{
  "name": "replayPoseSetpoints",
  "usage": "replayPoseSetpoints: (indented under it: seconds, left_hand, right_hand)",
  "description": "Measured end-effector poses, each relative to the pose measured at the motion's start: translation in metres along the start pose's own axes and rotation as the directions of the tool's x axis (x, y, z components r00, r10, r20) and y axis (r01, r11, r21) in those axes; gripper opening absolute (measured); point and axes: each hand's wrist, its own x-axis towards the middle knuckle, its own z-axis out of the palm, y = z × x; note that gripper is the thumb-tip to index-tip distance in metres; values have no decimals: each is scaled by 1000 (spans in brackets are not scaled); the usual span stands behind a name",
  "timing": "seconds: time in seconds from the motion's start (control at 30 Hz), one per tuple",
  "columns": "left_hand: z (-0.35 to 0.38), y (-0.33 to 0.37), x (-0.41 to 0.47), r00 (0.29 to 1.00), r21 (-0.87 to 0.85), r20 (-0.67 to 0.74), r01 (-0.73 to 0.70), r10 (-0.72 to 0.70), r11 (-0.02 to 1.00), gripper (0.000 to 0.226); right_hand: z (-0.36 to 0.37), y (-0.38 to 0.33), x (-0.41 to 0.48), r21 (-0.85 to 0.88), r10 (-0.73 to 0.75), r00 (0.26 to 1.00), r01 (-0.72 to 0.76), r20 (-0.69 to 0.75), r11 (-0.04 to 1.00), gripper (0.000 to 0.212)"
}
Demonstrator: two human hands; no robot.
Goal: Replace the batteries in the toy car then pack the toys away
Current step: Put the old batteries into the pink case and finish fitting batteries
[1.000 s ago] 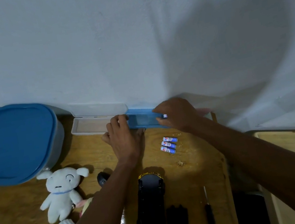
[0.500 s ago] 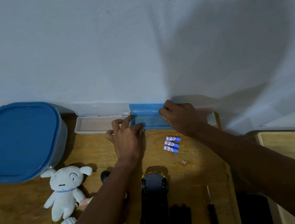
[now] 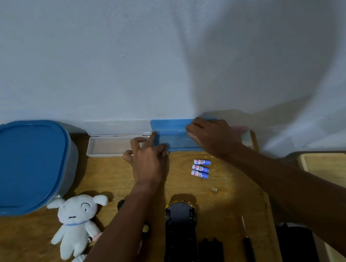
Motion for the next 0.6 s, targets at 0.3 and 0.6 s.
replayPoseSetpoints:
  seconds: [0.3, 0.6]
  left_hand:
    - [4, 4, -10, 997, -11, -80, 18, -18, 1000, 20]
    - [5, 6, -22, 979, -18, -196, 49, -51, 999, 32]
  right_hand:
    - [-11, -13, -14, -38, 210, 975, -213, -64, 976, 25]
    - [-3, -31, -41, 227, 278, 944, -314, 177, 922, 25]
